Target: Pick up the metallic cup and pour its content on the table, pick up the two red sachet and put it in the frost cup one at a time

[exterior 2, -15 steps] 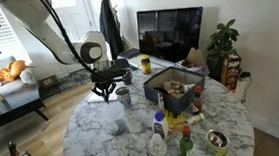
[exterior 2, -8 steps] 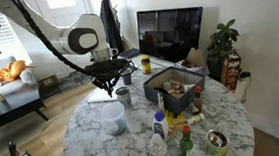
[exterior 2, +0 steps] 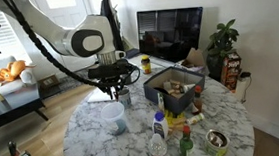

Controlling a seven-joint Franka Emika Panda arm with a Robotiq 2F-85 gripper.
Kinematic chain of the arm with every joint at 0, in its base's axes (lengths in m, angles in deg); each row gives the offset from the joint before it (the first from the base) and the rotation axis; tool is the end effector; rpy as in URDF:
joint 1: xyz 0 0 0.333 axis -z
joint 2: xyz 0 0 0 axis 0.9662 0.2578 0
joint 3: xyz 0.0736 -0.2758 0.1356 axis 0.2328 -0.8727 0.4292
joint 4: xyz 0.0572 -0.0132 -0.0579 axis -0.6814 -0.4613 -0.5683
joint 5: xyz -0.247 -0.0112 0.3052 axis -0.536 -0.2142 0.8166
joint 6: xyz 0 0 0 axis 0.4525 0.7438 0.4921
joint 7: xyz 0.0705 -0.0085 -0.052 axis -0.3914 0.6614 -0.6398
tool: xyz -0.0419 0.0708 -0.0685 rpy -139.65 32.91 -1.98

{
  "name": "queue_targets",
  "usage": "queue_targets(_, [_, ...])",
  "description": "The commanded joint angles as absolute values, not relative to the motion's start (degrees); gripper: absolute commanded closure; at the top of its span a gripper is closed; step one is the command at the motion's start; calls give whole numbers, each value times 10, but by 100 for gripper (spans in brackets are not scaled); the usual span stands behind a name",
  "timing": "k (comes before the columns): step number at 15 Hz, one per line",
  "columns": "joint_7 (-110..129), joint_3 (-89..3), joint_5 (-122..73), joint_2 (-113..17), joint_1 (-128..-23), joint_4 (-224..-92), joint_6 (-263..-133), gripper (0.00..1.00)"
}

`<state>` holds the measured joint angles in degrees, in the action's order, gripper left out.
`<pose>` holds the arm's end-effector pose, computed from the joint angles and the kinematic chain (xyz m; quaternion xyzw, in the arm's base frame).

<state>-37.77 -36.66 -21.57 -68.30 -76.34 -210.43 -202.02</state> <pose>0.4506 0.0282 0.2966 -0.9179 -0.3963 0.0175 0.0039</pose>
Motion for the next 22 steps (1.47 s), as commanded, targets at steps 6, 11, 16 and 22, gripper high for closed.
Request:
queue_targets(6, [-357, -370, -198, -707, -775, -2122, -2016, 5])
queue_targets(11, [-312, -374, -163, -755, -779, -2133, -1993, 0])
queue_targets(16, [-261, -376, -158, -828, -788, -2143, -1924, 0])
queue_targets(22, [-232, -382, -175, -842, -801, -2123, -1906, 0])
